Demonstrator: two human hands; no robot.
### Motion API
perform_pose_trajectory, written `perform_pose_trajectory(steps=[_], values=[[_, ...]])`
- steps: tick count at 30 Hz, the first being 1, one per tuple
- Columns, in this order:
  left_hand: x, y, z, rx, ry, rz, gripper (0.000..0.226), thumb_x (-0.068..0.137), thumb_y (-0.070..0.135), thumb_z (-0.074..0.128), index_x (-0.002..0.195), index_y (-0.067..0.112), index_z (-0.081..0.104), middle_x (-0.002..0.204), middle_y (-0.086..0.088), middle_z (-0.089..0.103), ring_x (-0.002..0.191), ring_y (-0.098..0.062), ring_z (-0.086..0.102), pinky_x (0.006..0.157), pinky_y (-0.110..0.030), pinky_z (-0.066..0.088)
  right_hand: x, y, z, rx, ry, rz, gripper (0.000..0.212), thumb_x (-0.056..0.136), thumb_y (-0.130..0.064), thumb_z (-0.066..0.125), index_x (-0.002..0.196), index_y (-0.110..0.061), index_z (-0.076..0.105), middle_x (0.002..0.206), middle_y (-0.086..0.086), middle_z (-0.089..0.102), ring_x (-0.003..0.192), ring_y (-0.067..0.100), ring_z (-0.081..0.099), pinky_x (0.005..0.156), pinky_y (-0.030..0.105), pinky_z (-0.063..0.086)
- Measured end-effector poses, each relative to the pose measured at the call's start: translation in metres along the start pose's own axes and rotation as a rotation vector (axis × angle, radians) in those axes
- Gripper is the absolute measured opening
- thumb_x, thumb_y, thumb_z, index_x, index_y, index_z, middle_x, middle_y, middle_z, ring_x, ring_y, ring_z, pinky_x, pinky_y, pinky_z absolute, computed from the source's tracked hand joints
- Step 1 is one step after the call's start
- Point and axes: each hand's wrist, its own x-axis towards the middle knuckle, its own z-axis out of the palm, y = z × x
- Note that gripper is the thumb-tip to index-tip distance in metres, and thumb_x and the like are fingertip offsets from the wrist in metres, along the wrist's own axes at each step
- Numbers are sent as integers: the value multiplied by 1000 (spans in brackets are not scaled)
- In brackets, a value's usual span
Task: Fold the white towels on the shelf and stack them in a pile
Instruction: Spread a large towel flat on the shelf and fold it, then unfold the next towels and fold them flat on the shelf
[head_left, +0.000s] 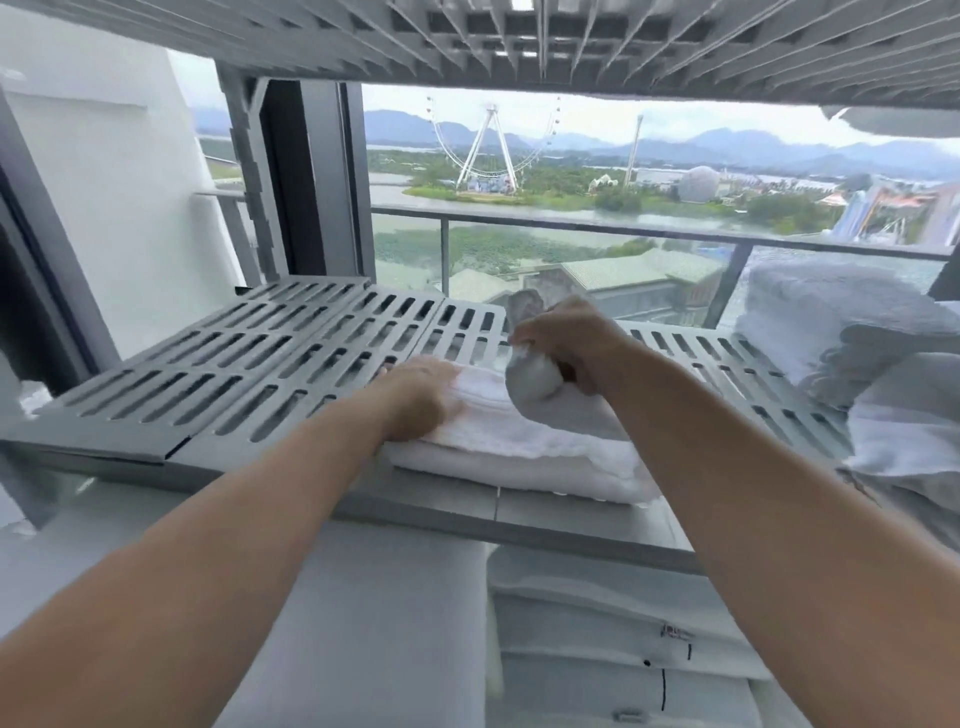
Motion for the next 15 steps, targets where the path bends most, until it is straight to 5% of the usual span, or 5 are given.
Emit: perform_pose_trajectory(steps=[3, 6, 9, 11, 15], values=[[-4, -15, 3, -603, 197, -74, 43, 99, 1, 37, 137, 11, 56, 82, -7, 59, 60, -13, 47, 56, -22, 37, 6, -18, 33, 2, -62, 34, 41, 82, -3, 71, 56, -16, 43, 42, -3, 36, 34, 10, 41, 40, 14, 31], [-3, -18, 3, -926, 249, -94, 37, 106, 19, 39, 138, 10, 56, 114, -9, 66, 98, -20, 61, 88, -30, 46, 11, -25, 63, -114, -74, 19, 36, 80, -5, 72, 57, -14, 46, 59, 6, 40, 62, 19, 47, 57, 28, 36], [-7, -12, 2, -1164, 153, -101, 53, 109, 42, 28, 147, 9, 45, 155, -13, 42, 144, -26, 39, 121, -41, 26, 15, -23, 85, -135, -49, 34, 35, 79, -1, 74, 56, -8, 49, 56, 7, 41, 42, 20, 49, 48, 24, 41], [-9, -9, 0, -1220, 149, -152, 63, 107, 52, 27, 148, 8, 44, 154, -16, 43, 144, -30, 40, 121, -42, 27, 15, -23, 93, -50, -56, 65, 26, 83, -2, 73, 65, 0, 55, 61, 11, 48, 30, 19, 54, 36, 23, 46], [-10, -5, -6, -1211, 102, -190, 60, 105, 53, 32, 147, 12, 47, 134, -6, 61, 118, -21, 59, 106, -37, 41, 21, -29, 86, -186, -31, -82, 29, 95, -29, 62, 86, -2, 67, 72, 11, 74, 54, 24, 72, 47, 33, 58]])
